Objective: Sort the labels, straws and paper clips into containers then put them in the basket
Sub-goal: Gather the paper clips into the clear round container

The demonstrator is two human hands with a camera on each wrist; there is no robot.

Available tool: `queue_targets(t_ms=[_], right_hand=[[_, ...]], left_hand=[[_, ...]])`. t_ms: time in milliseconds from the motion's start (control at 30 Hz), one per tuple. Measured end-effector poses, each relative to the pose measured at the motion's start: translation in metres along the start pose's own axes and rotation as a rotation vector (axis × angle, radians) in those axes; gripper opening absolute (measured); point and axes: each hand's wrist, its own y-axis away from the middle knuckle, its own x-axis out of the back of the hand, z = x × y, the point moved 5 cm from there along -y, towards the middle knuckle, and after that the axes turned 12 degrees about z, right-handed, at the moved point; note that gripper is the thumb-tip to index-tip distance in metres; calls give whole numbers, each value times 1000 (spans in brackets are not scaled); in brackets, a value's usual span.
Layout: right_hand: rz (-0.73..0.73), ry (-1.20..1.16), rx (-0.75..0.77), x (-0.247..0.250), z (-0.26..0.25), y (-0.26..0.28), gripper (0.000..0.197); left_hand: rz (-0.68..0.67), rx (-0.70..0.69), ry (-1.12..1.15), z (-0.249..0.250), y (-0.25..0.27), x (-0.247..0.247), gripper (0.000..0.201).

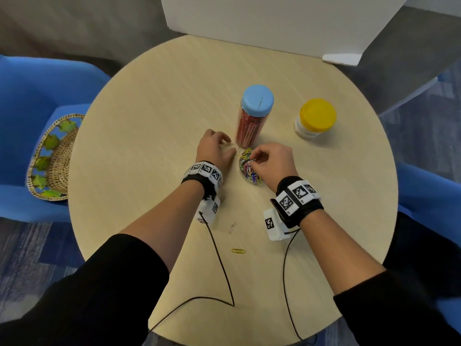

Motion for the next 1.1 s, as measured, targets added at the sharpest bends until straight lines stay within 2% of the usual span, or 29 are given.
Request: queue_targets(t_ms=[100, 167, 233, 333, 467, 567, 667, 767, 833, 1000, 1100], right_hand=[[58, -39, 53, 9, -1, 13, 13], [11, -37, 103, 7, 1, 36, 15], [-135, 12, 166, -4, 6, 67, 19], [-385, 115, 248, -29, 15, 109, 42], [-498, 168, 398, -61, 6, 122, 72], [-584, 271, 526, -75, -6, 118, 77], [-660, 325, 581, -72, -4, 128, 69], [-648, 341, 667, -58, 3, 156, 55], [-587, 381, 750, -48, 7, 176, 52], [-498, 400, 736, -38, 20, 203, 54], [-503, 437, 691, -35, 19, 208, 44]], left_hand=[[25, -3, 9, 1, -4, 1, 47], [17, 1, 5, 1, -5, -2, 55], [29, 13, 3, 0, -5, -3, 49], [60, 20, 10, -1, -7, -1, 28], [19, -26, -28, -7, -6, 7, 16], [-20, -67, -64, -20, -2, 19, 13], [-43, -124, -91, -31, 6, 32, 12], [-119, -258, -186, -35, 21, 38, 14], [-152, -305, -234, -35, 33, 40, 16], [-136, -157, -268, -40, 55, 48, 17], [-191, -77, -314, -43, 61, 47, 20]])
